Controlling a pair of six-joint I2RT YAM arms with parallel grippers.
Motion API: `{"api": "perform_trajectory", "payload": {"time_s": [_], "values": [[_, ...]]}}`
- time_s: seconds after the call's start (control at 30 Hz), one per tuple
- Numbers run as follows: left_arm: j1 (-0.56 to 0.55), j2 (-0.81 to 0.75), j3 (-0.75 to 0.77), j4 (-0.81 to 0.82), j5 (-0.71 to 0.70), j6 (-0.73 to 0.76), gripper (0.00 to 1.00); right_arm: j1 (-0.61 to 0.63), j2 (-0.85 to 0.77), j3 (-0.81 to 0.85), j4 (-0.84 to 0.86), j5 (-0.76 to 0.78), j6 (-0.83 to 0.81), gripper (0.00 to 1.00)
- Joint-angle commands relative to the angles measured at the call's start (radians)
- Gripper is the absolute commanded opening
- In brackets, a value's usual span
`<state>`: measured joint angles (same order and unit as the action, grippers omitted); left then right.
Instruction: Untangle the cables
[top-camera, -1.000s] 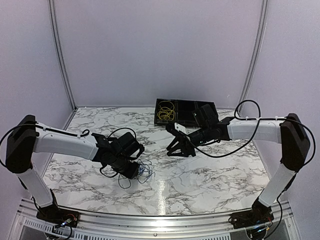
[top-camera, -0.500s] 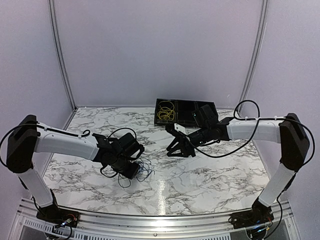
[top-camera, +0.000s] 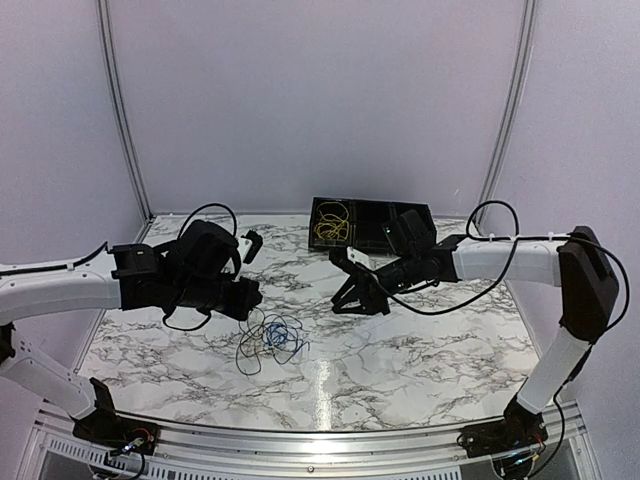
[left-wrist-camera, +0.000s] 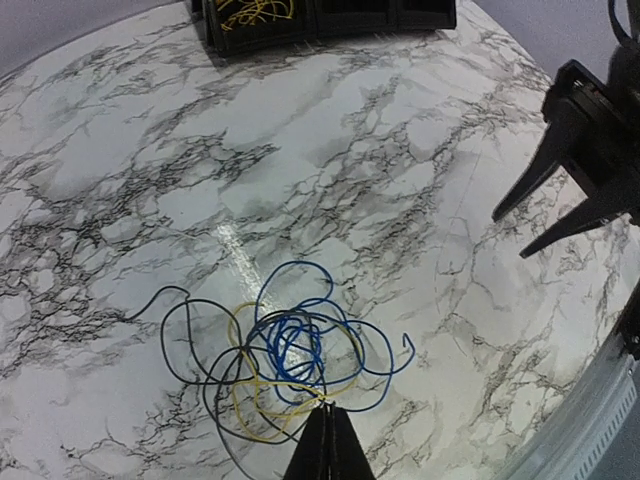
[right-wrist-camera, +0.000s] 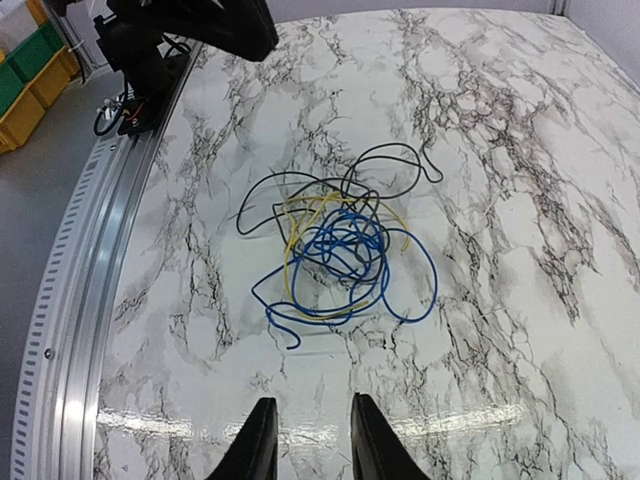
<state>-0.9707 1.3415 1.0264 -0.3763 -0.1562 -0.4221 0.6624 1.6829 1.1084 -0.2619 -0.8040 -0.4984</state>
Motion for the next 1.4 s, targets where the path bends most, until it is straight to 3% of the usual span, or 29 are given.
{"api": "perform_trajectory", "payload": {"time_s": [0.0,0.1,0.2,0.47,0.67,0.97,1.37], "values": [[0.010,-0.021,-0.084,-0.046,-0.178,-0.119,0.19,0.061,0.020,0.070,0.037,-0.046,0.125,0.23],[0.028,-0.035,-0.144,-0.039,-0.283,-0.224,0.49,0.145,0.073,0.115,0.033,-0.019,0.163,0.20],[0.039,-0.028,-0.185,0.003,-0.306,-0.264,0.57,0.234,0.147,0.159,0.014,0.047,0.169,0.20],[0.039,-0.060,-0.257,0.052,-0.352,-0.323,0.58,0.287,0.344,0.342,-0.059,0.106,0.279,0.36],[0.043,-0.140,-0.332,0.106,-0.372,-0.311,0.59,0.287,0.445,0.439,-0.102,0.109,0.321,0.37],[0.044,-0.142,-0.361,0.114,-0.369,-0.288,0.59,0.287,0.537,0.552,-0.155,0.215,0.362,0.37],[0.046,-0.116,-0.365,0.145,-0.368,-0.263,0.59,0.287,0.460,0.511,-0.171,0.278,0.378,0.34]]}}
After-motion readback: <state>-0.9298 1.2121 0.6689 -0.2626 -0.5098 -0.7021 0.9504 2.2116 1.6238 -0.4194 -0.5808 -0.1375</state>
